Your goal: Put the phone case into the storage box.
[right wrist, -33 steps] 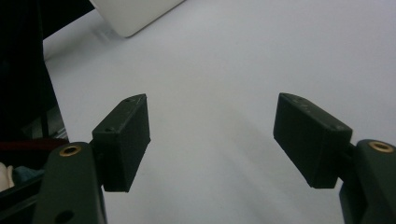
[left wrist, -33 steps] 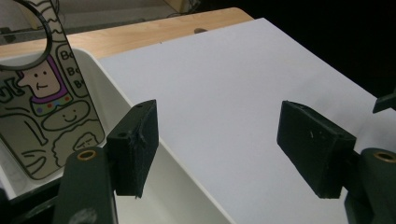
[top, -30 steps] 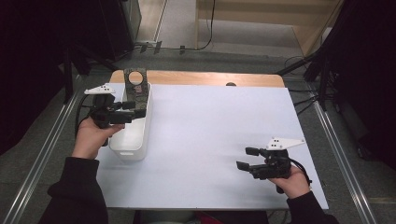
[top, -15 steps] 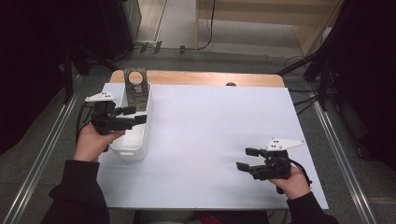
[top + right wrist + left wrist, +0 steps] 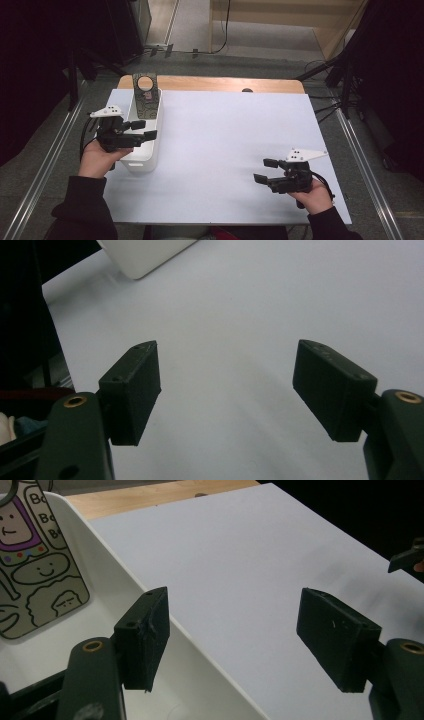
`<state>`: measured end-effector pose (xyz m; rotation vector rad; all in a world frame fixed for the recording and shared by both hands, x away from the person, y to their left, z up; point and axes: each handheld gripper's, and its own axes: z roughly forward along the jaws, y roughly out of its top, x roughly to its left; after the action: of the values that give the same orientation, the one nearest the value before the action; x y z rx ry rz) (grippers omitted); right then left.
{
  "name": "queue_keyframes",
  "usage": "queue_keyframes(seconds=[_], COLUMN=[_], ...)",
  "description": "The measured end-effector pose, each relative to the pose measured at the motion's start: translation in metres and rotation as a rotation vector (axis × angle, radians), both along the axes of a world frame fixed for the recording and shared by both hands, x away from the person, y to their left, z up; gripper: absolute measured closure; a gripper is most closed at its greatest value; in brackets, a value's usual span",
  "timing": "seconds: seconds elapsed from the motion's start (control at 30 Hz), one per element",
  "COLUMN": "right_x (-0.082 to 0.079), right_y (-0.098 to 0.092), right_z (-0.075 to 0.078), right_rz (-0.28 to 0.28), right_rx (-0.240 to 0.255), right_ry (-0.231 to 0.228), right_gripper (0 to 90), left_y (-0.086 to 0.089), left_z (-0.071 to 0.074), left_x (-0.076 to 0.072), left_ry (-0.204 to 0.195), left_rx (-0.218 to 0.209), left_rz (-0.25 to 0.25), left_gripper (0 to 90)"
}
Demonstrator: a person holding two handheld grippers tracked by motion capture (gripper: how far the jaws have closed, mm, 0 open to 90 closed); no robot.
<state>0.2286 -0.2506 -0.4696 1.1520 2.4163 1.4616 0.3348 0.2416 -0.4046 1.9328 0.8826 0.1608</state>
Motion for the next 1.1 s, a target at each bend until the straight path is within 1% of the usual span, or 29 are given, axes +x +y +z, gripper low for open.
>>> queue_keyframes(seconds=[0.17, 0.37, 0.57, 0.67, 0.77, 0.97, 1.1], right_x=[0.0, 0.0, -0.001, -0.001, -0.001, -0.001, -0.001], right_y=[0.0, 0.0, 0.0, 0.0, -0.001, -0.001, -0.001], right_z=[0.0, 0.001, 0.001, 0.001, 0.001, 0.001, 0.001], right_rz=[0.002, 0.004, 0.001, 0.001, 0.0, -0.001, 0.0], right_rx=[-0.001, 0.001, 0.005, 0.004, 0.004, 0.007, 0.004], right_ry=[-0.004, -0.004, -0.005, -0.003, -0.003, -0.002, -0.003], right_gripper=[26.1, 26.0, 26.1, 26.1, 26.1, 26.1, 26.1], left_y=[-0.002, -0.003, -0.003, -0.002, -0.001, 0.001, 0.001], left_z=[-0.002, -0.005, -0.009, -0.011, -0.012, -0.015, -0.017], left_x=[-0.009, -0.016, -0.023, -0.025, -0.028, -0.033, -0.035], left_ry=[-0.006, -0.009, -0.016, -0.016, -0.017, -0.023, -0.021], left_rx=[0.005, 0.011, 0.008, 0.009, 0.02, 0.015, 0.025], left_rz=[-0.014, -0.022, -0.021, -0.023, -0.029, -0.025, -0.031], left_gripper=[29.2, 29.2, 29.2, 29.2, 29.2, 29.2, 29.2])
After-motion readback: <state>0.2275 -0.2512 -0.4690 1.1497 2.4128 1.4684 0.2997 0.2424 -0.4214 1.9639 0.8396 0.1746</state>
